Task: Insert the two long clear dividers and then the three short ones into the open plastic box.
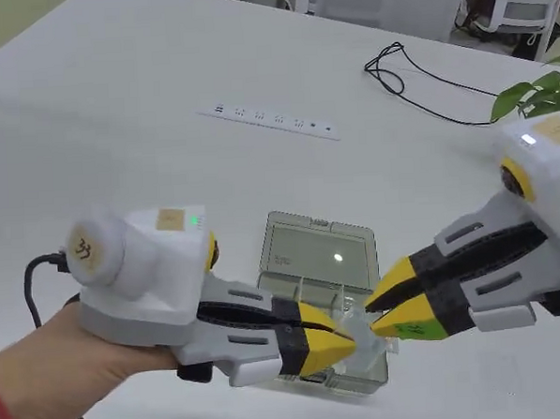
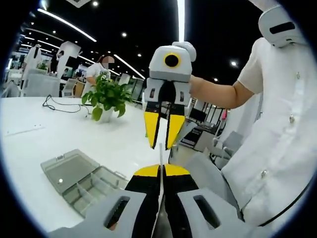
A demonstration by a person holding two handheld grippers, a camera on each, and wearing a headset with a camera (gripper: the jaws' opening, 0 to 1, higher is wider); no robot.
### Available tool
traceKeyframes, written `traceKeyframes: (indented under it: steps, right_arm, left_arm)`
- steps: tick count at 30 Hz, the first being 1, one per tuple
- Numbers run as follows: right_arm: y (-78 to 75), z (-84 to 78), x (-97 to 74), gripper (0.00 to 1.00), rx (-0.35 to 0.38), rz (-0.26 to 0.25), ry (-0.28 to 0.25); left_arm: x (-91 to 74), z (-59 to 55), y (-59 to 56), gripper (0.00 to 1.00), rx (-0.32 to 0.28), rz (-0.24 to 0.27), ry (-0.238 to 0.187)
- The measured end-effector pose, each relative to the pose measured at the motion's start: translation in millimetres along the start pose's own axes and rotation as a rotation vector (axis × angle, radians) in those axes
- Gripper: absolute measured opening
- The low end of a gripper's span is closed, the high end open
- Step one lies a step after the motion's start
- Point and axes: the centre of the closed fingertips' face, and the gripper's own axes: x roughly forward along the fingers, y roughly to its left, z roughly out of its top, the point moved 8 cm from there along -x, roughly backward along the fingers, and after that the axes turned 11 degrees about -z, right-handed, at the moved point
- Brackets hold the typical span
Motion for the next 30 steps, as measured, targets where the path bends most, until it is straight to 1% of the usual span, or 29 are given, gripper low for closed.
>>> traceKeyframes:
  steps: [3,5,9,11,24,28,30]
  right_arm:
    - [4.3,0.2,2.5,0.09,0.006,0.034,0.0]
    - [5.3,-0.6,4.4,0.08,-0.001,0.04,0.008]
    - [5.1,-0.1,5.0,0.05,-0.003,0.052,0.006]
    - [4.5,-0.3,5.1,0.03,-0.009,0.052,0.005]
    - [5.5,-1.5,8.7,0.03,-0.022,0.045,0.004]
    - [8.6,0.1,9.7,0.03,-0.022,0.041,0.001]
    - [7.9,0.4,9.0,0.03,-0.022,0.038,-0.003]
  left_arm:
    - [-0.7,0.6,-0.9,0.0,0.005,-0.001,-0.007]
    - [-0.5,0.7,-2.2,0.0,0.009,-0.006,-0.007]
    - [-0.1,0.9,-4.2,0.0,0.013,-0.015,-0.008]
    - [0.1,0.9,-4.7,0.0,0.013,-0.016,-0.007]
    - [-1.7,-1.4,-4.6,0.0,0.008,0.001,0.006]
    - [-2.8,-1.2,-3.7,0.0,0.004,0.01,0.002]
    - [-3.0,-0.6,-3.4,0.0,0.004,0.011,-0.004]
